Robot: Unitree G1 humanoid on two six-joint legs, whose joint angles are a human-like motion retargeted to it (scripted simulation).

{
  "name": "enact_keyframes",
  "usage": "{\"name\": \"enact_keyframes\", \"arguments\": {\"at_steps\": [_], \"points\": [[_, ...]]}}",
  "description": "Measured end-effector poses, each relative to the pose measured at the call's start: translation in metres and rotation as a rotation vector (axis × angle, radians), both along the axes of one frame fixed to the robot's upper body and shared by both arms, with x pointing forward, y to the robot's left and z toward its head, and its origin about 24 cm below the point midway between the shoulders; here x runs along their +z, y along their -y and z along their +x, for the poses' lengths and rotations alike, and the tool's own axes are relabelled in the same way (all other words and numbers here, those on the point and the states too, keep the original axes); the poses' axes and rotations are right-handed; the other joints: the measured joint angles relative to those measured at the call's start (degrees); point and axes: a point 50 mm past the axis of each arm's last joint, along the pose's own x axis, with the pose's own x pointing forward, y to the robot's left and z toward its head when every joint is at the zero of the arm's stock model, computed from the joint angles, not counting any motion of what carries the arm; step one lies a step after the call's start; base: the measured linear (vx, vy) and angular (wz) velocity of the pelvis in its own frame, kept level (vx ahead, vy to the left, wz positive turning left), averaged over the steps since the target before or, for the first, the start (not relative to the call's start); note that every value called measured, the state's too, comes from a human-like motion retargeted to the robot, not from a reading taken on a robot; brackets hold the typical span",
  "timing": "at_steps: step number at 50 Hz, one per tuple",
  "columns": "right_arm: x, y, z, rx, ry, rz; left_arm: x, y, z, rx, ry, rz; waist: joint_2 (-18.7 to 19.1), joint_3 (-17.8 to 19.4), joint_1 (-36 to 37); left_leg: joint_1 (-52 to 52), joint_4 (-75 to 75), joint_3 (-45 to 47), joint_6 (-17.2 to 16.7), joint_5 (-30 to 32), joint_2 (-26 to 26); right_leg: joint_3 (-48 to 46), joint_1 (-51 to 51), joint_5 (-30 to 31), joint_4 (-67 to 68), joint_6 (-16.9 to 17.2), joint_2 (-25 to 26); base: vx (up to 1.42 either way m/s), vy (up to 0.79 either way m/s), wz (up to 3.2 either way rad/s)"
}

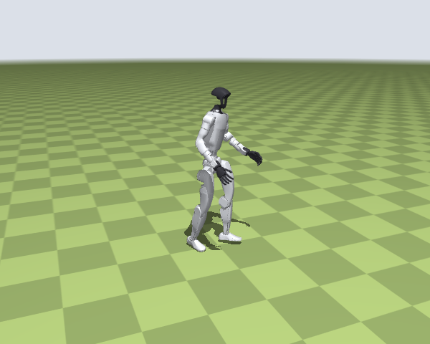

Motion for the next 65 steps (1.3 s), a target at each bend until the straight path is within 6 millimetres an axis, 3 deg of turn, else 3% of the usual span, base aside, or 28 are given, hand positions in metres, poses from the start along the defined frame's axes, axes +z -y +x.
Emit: {"name": "enact_keyframes", "arguments": {"at_steps": [3,5,8,10,13,17,20,23,27,30,33,35,37,40,42,45,47,50,53,55,57,60,63,65], "points": [[-0.021,-0.017,-0.013,0.036,-0.102,0.047,-0.012,-0.019,-0.013,0.172,-0.019,-0.083,-1.2,2.9,3.6,2.9,-3.7,-1.3,-1.0,-0.8,-1.3,-1.6,-0.6,-1.1,4.3,-1.9,-1.0,0.32,0.08,0.57],[-0.027,-0.023,-0.010,0.149,-0.158,-0.045,-0.029,-0.037,-0.032,0.355,-0.063,-0.137,-1.2,4.8,4.6,5.2,-5.3,-1.8,-1.3,-1.7,-1.2,-2.6,-2.4,-1.3,11.4,-4.5,-1.7,0.32,0.07,0.40],[-0.028,-0.025,-0.002,0.315,-0.205,-0.238,-0.068,-0.065,-0.084,0.678,-0.230,-0.145,-0.1,6.0,3.5,9.0,-8.1,-2.9,-1.9,-2.2,-0.3,-3.2,-8.4,1.6,27.4,-8.4,-2.9,0.32,0.06,0.39],[-0.025,-0.024,0.002,0.356,-0.196,-0.296,-0.092,-0.078,-0.123,0.838,-0.395,-0.086,0.7,6.3,1.8,10.8,-9.9,-4.0,-2.3,-2.2,0.4,-3.1,-13.5,3.2,36.9,-8.8,-3.5,0.31,0.03,0.52],[-0.018,-0.015,0.001,0.253,-0.175,-0.306,-0.116,-0.084,-0.178,0.893,-0.700,0.065,2.6,6.6,-1.3,12.1,-11.6,-5.7,-2.8,-2.0,1.4,-5.0,-19.8,1.8,43.1,-7.6,-5.4,0.28,-0.01,0.63],[-0.004,-0.011,0.010,0.243,-0.101,-0.275,-0.126,-0.076,-0.205,0.787,-0.844,0.107,4.9,7.0,-4.5,9.7,-9.7,-7.4,-3.3,-3.4,3.0,-10.0,-26.2,2.1,36.2,-6.8,-8.9,0.25,-0.07,0.47],[0.004,-0.011,0.022,0.279,-0.061,-0.262,-0.128,-0.066,-0.194,0.706,-0.776,0.041,6.1,9.5,-5.4,8.5,-6.2,-7.5,-3.5,-5.6,3.3,-12.1,-28.6,5.2,24.1,-4.6,-10.7,0.24,-0.10,0.12],[0.013,-0.010,0.030,0.359,-0.003,-0.288,-0.121,-0.062,-0.168,0.628,-0.651,-0.048,6.9,13.1,-5.8,7.5,-0.9,-9.2,-2.4,-8.1,2.7,-12.8,-28.6,11.2,9.9,-2.6,-12.1,0.22,-0.16,0.25],[0.031,0.001,0.043,0.389,0.050,-0.394,-0.103,-0.056,-0.106,0.499,-0.508,-0.065,9.4,19.0,-7.2,0.2,15.0,-11.6,-1.1,-14.1,2.2,-8.0,-33.2,15.2,2.1,-1.4,-14.9,0.20,-0.21,0.43],[0.033,0.012,0.045,0.375,0.037,-0.515,-0.091,-0.050,-0.073,0.411,-0.440,0.042,11.8,19.8,-11.4,-3.8,21.9,-13.2,-1.1,-18.8,2.6,-3.2,-38.7,15.7,3.4,0.3,-17.3,0.41,-0.25,0.61],[0.000,0.018,0.018,0.293,-0.170,-0.495,-0.095,-0.049,-0.073,0.346,-0.509,0.225,12.3,16.9,-17.1,4.0,10.0,-12.8,-5.0,-15.6,3.4,-2.0,-37.4,18.4,-1.0,0.9,-17.8,0.70,-0.45,0.20],[-0.028,0.020,-0.033,0.279,-0.336,-0.384,-0.104,-0.051,-0.095,0.295,-0.577,0.256,12.5,8.8,-21.0,10.1,-1.9,-11.7,-7.3,-9.1,3.5,-4.4,-35.6,24.7,-6.1,0.9,-18.0,0.89,-0.54,-0.02],[-0.042,0.023,-0.076,0.253,-0.436,-0.244,-0.104,-0.059,-0.108,0.327,-0.584,0.161,12.5,1.2,-23.6,15.3,-6.0,-7.4,-7.0,-4.2,4.8,-6.0,-34.6,30.1,-9.2,0.9,-16.5,0.91,-0.65,-0.54],[-0.050,0.035,-0.119,0.329,-0.553,-0.146,-0.104,-0.071,-0.128,0.425,-0.565,-0.022,11.3,-3.5,-26.7,23.0,9.4,-4.7,-1.5,-6.5,8.2,-2.4,-32.5,22.7,-0.2,0.7,-14.0,0.92,-0.65,-1.28],[-0.055,0.049,-0.130,0.355,-0.667,-0.166,-0.102,-0.083,-0.137,0.471,-0.582,-0.019,10.6,-4.2,-27.3,23.5,28.7,-8.1,-2.0,-7.7,8.5,0.8,-32.5,16.8,8.3,-0.6,-10.9,0.80,-0.58,-1.84],[-0.058,0.071,-0.135,0.359,-0.861,-0.172,-0.091,-0.106,-0.138,0.481,-0.605,0.096,10.8,-4.9,-27.5,21.7,51.3,-12.5,-5.6,-1.3,7.1,3.6,-32.3,9.4,18.4,-3.4,-6.0,0.73,-0.47,-1.62],[-0.051,0.089,-0.128,0.318,-0.881,-0.197,-0.082,-0.119,-0.132,0.461,-0.607,0.129,11.6,-7.3,-25.9,16.3,61.5,-13.2,-4.7,0.2,6.6,4.8,-33.4,5.0,22.7,-5.8,-3.3,0.66,-0.36,-1.15],[-0.036,0.108,-0.111,0.218,-0.788,-0.249,-0.062,-0.129,-0.109,0.476,-0.499,0.144,11.7,-8.1,-20.5,8.9,66.4,-12.3,-0.3,-3.5,5.2,6.5,-29.4,1.9,21.4,-7.4,-0.1,0.62,-0.26,-0.96],[-0.020,0.105,-0.105,0.258,-0.646,-0.327,-0.046,-0.129,-0.109,0.426,-0.379,0.193,8.2,-8.7,-14.4,7.4,51.4,-6.0,1.6,-5.6,3.8,8.8,-18.5,8.4,11.0,-4.5,0.4,0.62,-0.26,-0.88],[-0.016,0.094,-0.098,0.355,-0.593,-0.304,-0.041,-0.126,-0.122,0.423,-0.320,0.171,5.8,-9.0,-11.6,8.8,32.7,-1.5,0.2,-4.0,1.8,11.1,-12.7,16.3,5.7,-3.2,0.4,0.55,-0.24,-0.85],[-0.016,0.086,-0.088,0.441,-0.577,-0.270,-0.048,-0.117,-0.142,0.481,-0.310,0.071,6.8,-10.4,-10.8,7.4,13.2,-1.8,-2.1,1.7,0.9,13.0,-12.7,21.9,6.1,-4.3,2.1,0.45,-0.15,-0.60],[-0.014,0.087,-0.081,0.511,-0.598,-0.268,-0.065,-0.100,-0.160,0.560,-0.336,-0.071,11.0,-8.2,-10.7,3.6,-3.8,-7.3,-5.7,7.9,3.1,14.5,-12.2,17.5,9.2,-5.5,5.7,0.41,-0.08,-0.10],[-0.007,0.098,-0.076,0.481,-0.579,-0.390,-0.075,-0.085,-0.149,0.564,-0.340,-0.084,12.7,-3.6,-10.5,-3.1,-10.8,-6.8,-6.8,12.3,2.6,17.8,-11.0,13.9,4.8,-1.6,5.3,0.32,-0.08,0.32],[0.000,0.105,-0.068,0.386,-0.514,-0.477,-0.075,-0.079,-0.132,0.571,-0.312,-0.068,14.2,0.6,-9.4,-7.9,-11.6,-2.6,-7.3,12.7,3.3,18.3,-10.8,12.6,6.6,-2.3,6.4,0.23,-0.09,-0.05]]}}
